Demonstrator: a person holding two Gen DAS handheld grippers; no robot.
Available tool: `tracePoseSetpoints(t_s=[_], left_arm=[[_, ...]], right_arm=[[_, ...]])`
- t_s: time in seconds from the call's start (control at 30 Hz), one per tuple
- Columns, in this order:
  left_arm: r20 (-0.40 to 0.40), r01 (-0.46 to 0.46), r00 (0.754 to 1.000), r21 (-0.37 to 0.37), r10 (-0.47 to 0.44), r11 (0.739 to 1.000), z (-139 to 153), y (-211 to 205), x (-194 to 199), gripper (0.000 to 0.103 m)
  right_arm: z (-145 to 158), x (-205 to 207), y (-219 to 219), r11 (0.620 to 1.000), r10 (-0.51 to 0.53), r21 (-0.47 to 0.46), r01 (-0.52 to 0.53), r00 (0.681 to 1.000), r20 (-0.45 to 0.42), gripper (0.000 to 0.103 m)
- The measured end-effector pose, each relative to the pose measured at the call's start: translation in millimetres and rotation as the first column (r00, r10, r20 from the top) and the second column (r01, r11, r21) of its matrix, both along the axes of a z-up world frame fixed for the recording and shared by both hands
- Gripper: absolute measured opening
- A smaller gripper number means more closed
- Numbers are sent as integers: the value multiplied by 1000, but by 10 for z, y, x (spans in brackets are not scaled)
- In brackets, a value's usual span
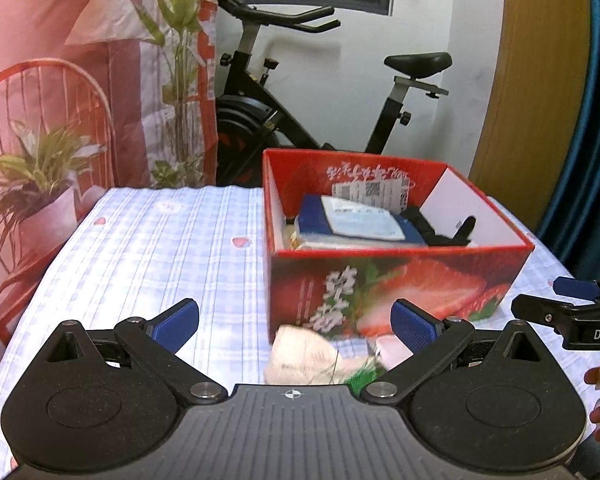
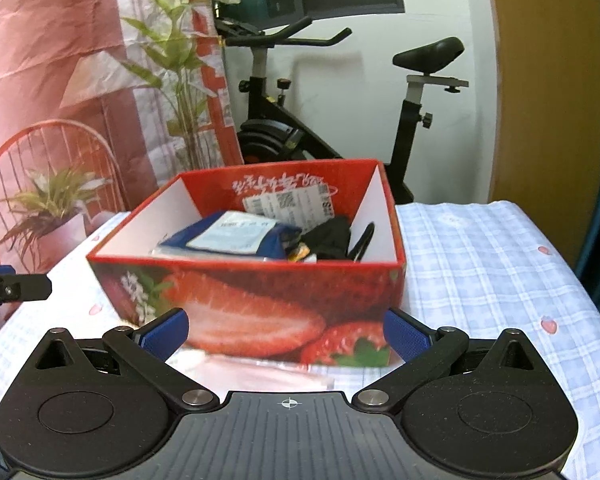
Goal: Organize soft objects
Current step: 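Reach both tools to the pink knit towel and close on it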
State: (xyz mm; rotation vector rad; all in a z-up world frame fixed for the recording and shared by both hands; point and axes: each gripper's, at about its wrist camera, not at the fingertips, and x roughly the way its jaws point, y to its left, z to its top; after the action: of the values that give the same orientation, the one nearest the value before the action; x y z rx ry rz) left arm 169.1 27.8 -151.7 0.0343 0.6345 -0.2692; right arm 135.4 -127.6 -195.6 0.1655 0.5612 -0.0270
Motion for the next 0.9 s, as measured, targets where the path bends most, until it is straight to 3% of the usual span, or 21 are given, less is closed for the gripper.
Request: tracePoseSetpoints(t_s=[0.17,0.4,0.6,0.73,0.9], left_arm=[[-17,-22,1000,-5,22,1000,-138,83,-100,103],[-101,-48,994,-19,46,999,-367,144,-120,103],[-160,-19,987,-27,14,999,-531,134,-237,102],[-189,-14,982,-21,10,1000,-618,159,-290,97],[-245,-35,969,-53,21,998,-735,242,-288,86]], right_arm=[[-181,-112,2,1000,-8,8,8,999,-35,103],[-360,-163,20,999,-6,34,10,996,-91,103],[-481,-233,125,999,31,22,-28,991,-129,102],[-575,-320,207,998,63,15,-62,982,-178,101],[-643,-413,246,997,81,22,-78,972,-221,92]])
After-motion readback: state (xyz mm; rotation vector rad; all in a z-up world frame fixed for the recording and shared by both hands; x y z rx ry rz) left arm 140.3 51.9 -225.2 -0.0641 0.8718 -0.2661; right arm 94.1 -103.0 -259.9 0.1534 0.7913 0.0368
